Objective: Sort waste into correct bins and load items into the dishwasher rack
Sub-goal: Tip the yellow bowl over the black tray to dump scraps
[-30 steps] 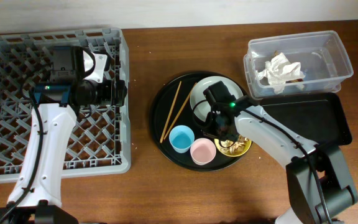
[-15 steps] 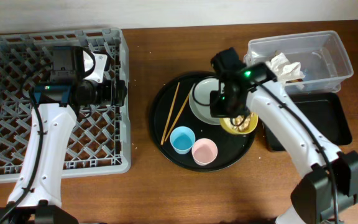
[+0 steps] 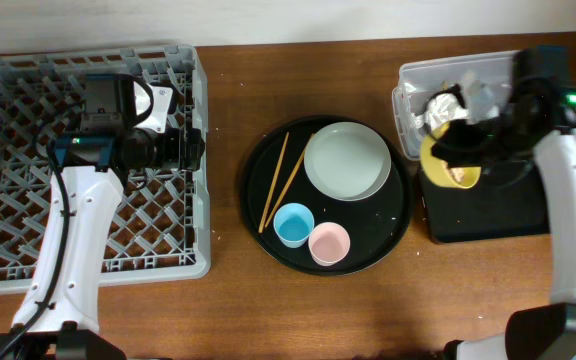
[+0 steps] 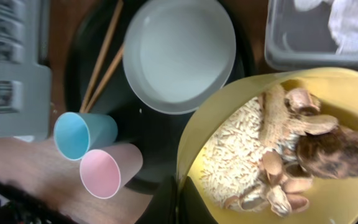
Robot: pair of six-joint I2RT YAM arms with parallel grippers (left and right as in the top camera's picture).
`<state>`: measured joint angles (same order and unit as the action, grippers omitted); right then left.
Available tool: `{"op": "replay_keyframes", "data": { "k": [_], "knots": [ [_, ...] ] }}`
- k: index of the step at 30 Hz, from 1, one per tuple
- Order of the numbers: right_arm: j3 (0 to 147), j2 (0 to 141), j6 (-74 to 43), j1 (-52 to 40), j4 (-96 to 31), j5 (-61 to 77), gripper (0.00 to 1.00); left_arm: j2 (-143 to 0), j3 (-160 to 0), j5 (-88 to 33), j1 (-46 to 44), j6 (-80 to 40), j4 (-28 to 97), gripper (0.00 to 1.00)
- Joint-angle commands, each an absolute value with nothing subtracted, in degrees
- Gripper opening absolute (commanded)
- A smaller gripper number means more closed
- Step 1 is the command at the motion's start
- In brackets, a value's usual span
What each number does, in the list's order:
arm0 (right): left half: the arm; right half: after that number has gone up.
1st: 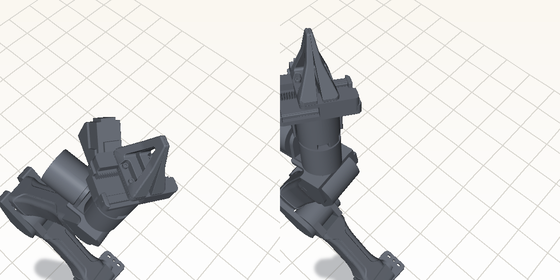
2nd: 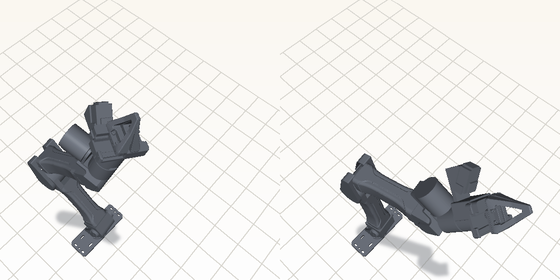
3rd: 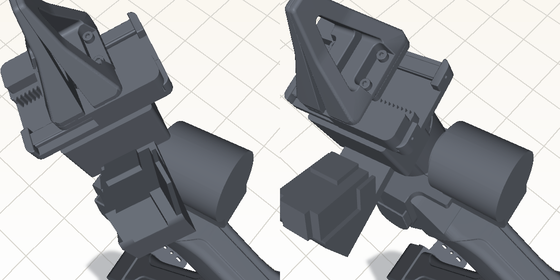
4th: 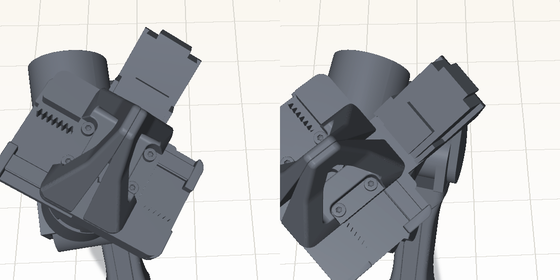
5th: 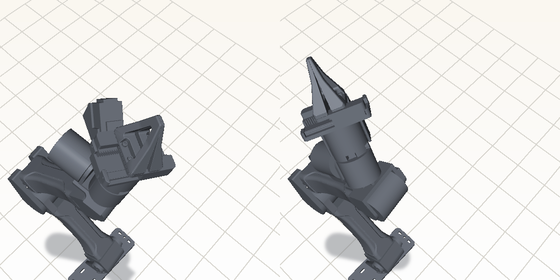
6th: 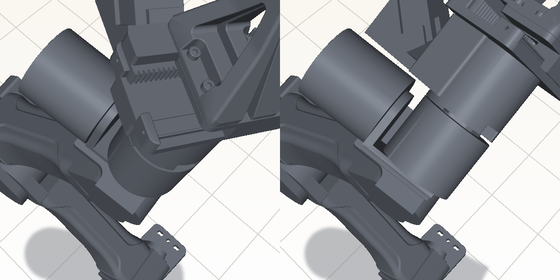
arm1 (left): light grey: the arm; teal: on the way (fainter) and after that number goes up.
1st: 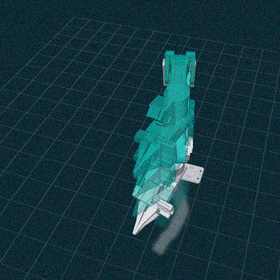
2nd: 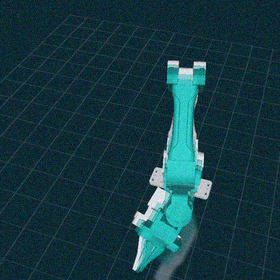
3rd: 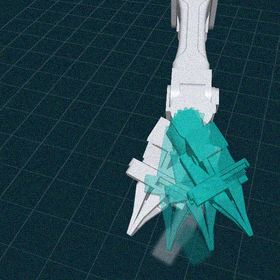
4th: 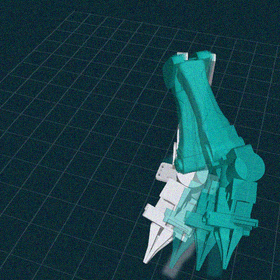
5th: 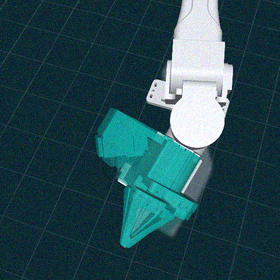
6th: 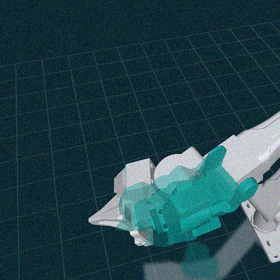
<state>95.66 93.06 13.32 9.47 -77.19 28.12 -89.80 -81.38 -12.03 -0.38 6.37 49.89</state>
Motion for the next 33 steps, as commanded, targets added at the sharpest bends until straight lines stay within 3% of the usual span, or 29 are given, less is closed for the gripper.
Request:
{"op": "replay_keyframes", "data": {
  "k": [1, 6, 12, 20, 33],
  "knots": [
    [93.19, 92.09, 25.23, 16.6, -77.06, 40.58, 0.04, -88.82, -82.35, -12.67, -0.69, 6.07, 49.8, 0.99],
    [85.47, 92.2, 28.77, 27.16, -72.12, 55.4, 0.04, -88.82, -82.35, -12.67, -0.69, 6.07, 49.8, 0.99],
    [73.45, 92.25, 28.73, 34.81, -60.73, 63.94, 0.04, -88.82, -82.35, -12.67, -0.69, 6.07, 49.8, 0.99],
    [64.53, 92.42, 28.05, 37.17, -47.81, 69.87, 0.04, -88.82, -82.35, -12.67, -0.69, 6.07, 49.8, 0.99],
    [64.38, 92.42, 26.5, 37.63, -45.8, 71.79, 0.04, -88.82, -82.35, -12.67, -0.69, 6.07, 49.8, 0.99]
  ]
}}
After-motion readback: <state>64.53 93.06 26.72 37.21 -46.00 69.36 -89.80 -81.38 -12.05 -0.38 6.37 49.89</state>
